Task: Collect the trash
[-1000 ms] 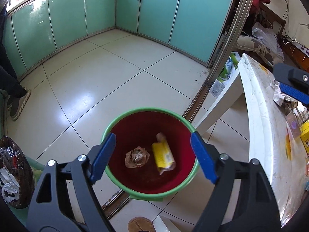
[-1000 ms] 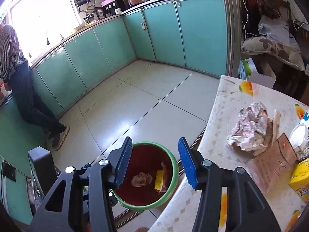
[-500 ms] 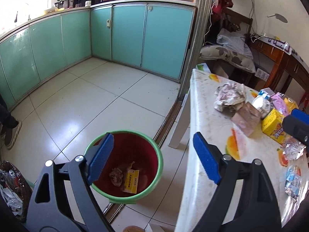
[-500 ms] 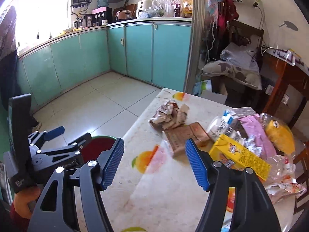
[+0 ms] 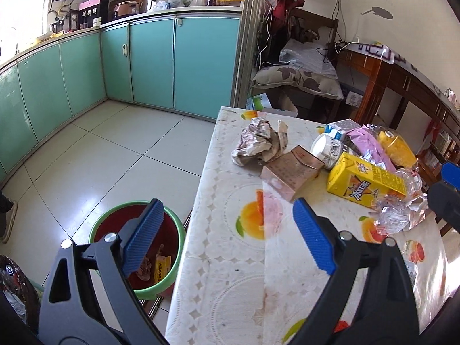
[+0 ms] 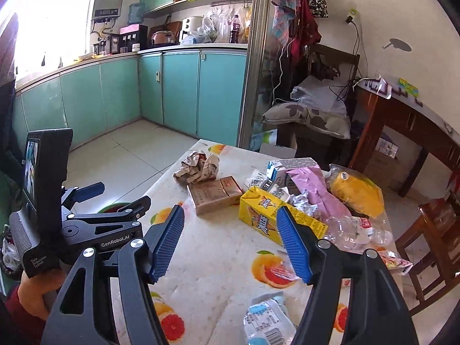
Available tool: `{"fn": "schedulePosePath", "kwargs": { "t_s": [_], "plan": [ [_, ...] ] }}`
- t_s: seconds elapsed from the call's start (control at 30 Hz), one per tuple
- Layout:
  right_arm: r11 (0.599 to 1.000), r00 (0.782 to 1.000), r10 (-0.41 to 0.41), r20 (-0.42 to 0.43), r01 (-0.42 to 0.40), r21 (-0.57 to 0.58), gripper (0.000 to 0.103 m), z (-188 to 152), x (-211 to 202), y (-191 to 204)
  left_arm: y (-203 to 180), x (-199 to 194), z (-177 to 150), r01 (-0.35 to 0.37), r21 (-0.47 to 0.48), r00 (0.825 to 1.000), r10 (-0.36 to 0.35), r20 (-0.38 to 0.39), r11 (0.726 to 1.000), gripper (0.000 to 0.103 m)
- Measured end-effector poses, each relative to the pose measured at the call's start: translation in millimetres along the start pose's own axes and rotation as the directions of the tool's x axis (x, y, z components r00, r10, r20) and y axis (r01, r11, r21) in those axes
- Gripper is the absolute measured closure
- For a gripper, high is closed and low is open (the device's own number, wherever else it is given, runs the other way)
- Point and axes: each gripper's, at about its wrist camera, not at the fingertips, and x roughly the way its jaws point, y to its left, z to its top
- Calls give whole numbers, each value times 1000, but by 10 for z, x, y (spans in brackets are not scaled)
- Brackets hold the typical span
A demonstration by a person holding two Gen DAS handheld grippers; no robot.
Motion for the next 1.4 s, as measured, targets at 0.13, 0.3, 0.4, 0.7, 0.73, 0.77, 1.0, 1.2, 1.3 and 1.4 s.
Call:
{"fn": "schedulePosePath", "kwargs": {
  "t_s": [0.13,0.3,0.4,0.7,0.73,0.77,1.0,1.2,1.3,1.4],
  "plan": [
    [1000,1000,1,-19,-1,22,37,-140,-86,-345,-166,57,-23,35,14,999,-34,-26,999,13],
    [984,991,-34,-129,56,168,37,-437,-42,-1038,-381,67,-53,89,38,996,-88,-35,995,13],
    [964,985,19,-170,27,263,37,-628,-26,-1229,-531,96,-72,105,65,994,-102,-50,992,13],
    [953,937,206,-284,-126,277,37,-1079,67,-914,-685,183,-124,127,92,990,-119,-80,988,13],
    [954,930,218,-295,-138,267,37,-1100,97,-875,-696,196,-129,127,94,989,-119,-85,987,13],
    [956,926,220,-307,-142,256,37,-1122,129,-845,-709,208,-131,128,94,989,-120,-88,987,13],
    [970,928,203,-312,-147,194,64,-1220,170,-781,-891,203,-148,167,128,983,-155,-94,978,13],
    [959,960,167,-225,-105,264,75,-1271,-51,-1059,-1153,284,-213,208,163,975,-191,-113,964,12],
    [934,981,98,-169,-32,355,75,-1322,-200,-1377,-1288,335,-248,234,163,968,-215,-126,958,12],
    [882,989,72,-126,-4,472,75,-1398,-291,-1674,-1496,385,-268,265,181,960,-242,-143,947,12]
  ]
}}
